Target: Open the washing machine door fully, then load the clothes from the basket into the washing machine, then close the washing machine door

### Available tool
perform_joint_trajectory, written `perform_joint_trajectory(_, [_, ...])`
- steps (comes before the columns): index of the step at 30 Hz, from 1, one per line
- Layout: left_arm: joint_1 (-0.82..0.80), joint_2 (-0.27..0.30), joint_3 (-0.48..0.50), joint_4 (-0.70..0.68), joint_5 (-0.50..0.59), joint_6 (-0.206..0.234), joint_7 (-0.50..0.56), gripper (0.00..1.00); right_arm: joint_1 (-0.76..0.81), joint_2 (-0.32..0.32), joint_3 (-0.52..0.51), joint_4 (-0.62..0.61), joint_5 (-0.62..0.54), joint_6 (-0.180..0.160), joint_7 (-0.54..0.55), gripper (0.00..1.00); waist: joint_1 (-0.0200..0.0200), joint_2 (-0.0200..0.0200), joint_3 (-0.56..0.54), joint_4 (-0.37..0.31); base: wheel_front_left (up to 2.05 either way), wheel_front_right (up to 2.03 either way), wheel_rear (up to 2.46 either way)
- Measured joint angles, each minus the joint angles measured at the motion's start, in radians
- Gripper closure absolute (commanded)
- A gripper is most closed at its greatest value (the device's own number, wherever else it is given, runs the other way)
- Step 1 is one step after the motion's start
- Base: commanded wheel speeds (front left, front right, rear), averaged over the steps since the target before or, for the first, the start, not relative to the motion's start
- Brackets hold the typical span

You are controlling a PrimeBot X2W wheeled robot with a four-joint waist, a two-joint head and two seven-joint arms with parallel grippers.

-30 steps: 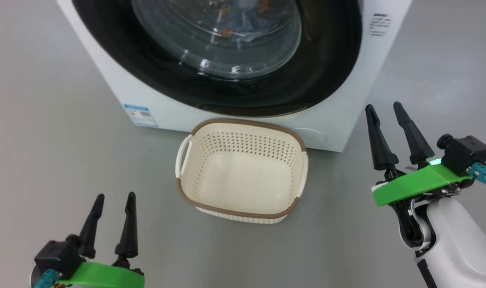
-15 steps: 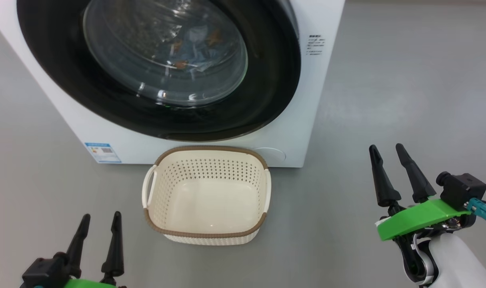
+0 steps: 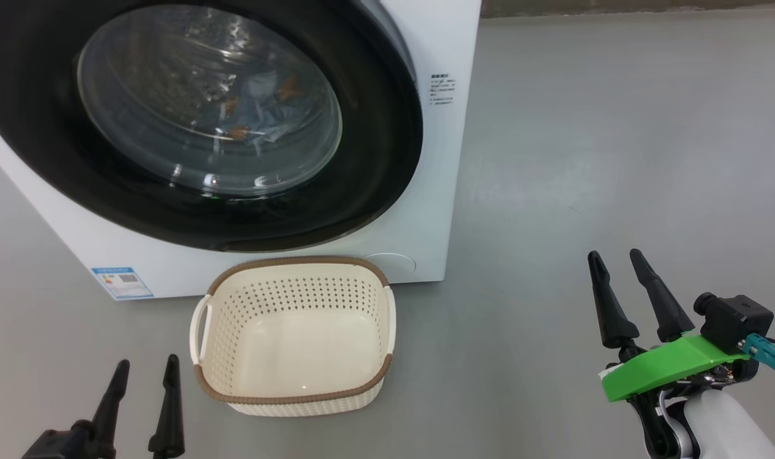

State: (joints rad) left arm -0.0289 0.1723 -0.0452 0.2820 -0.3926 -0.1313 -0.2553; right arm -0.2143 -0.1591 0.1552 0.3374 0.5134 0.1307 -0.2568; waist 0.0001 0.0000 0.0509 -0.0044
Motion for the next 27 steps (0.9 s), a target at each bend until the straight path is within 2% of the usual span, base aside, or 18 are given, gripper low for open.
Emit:
perform_joint_trajectory(11, [0.009,0.009,0.021,-0.007,0.007,0.000,0.000,0.00,0.021,0.006,-0.009,-0.015,0.000,0.000,0.000,0.00,-0.0001,0.0000,-0.007,-0.036,0.00,0.00,0.00])
perform_joint_trajectory(26, [0.011,0.008,0.031,-0.018,0.022,0.000,0.000,0.00,0.021,0.021,-0.026,-0.024,-0.003,0.000,0.000,0.00,0.0000,0.0000,0.001,-0.046,0.00,0.00,0.00])
perform_joint_trajectory(27, [0.011,0.008,0.031,-0.017,0.024,0.000,0.000,1.00,0.021,0.023,-0.025,-0.024,-0.003,0.000,0.000,1.00,0.0000,0.0000,0.003,-0.046,0.00,0.00,0.00])
